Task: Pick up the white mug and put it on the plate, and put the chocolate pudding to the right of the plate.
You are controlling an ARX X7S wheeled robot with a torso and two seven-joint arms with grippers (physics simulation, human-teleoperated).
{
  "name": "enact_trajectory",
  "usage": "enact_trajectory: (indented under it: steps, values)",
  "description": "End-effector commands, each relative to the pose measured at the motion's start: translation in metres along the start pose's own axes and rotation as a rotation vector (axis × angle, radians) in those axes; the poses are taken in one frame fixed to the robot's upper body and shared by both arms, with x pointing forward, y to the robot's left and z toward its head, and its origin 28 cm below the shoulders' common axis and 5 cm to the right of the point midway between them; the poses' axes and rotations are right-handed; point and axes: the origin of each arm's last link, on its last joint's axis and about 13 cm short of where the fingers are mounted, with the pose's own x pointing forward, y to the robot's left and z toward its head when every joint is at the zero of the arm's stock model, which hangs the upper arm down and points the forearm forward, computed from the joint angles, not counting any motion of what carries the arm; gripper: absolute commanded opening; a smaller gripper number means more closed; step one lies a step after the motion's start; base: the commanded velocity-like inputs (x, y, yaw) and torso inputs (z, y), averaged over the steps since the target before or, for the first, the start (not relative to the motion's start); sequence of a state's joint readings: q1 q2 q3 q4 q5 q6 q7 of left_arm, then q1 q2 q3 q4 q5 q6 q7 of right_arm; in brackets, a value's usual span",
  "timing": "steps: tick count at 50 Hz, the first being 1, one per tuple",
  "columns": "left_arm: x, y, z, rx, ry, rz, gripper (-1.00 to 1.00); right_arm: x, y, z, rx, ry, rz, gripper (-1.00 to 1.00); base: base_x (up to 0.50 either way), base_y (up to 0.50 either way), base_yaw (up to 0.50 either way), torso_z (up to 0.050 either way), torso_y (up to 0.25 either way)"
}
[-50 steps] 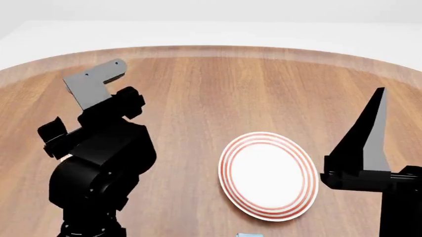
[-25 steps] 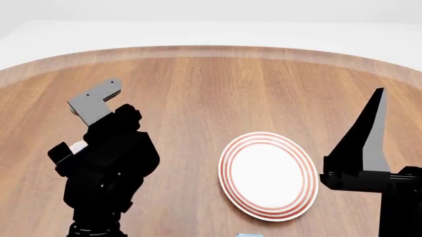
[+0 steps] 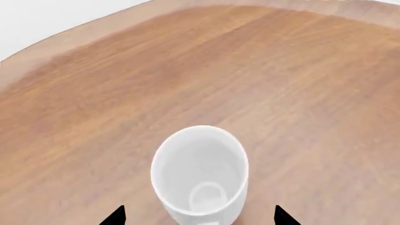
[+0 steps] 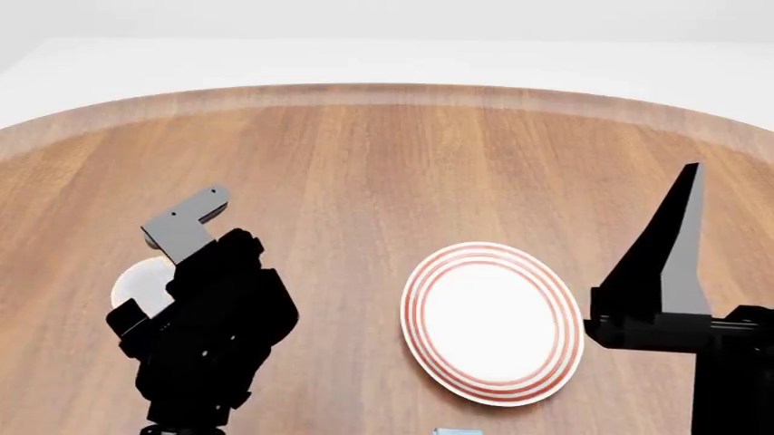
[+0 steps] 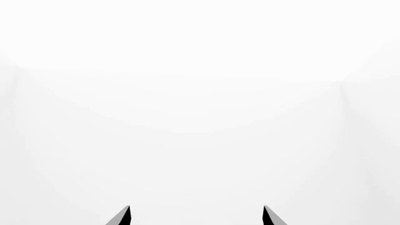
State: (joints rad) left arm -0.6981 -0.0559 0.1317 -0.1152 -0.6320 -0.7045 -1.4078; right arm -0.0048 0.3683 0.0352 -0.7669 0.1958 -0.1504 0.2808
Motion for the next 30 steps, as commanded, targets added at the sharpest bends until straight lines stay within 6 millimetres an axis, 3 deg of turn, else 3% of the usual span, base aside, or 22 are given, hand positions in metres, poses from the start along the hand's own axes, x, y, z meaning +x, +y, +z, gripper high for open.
enact_trajectory:
  steps: [1, 30]
  values:
    - [0.002, -0.003, -0.012, -0.002, 0.038, -0.033, 1.0, 0.0, -0.002, 0.001, -0.02, -0.007, -0.002, 1.0, 0.0, 0.0, 0.0, 0.0, 0.0]
    - [0.014, -0.003, -0.031, 0.013, 0.065, -0.082, 1.0, -0.003, -0.001, -0.004, -0.02, 0.009, 0.006, 1.0, 0.0, 0.0, 0.0, 0.0, 0.0]
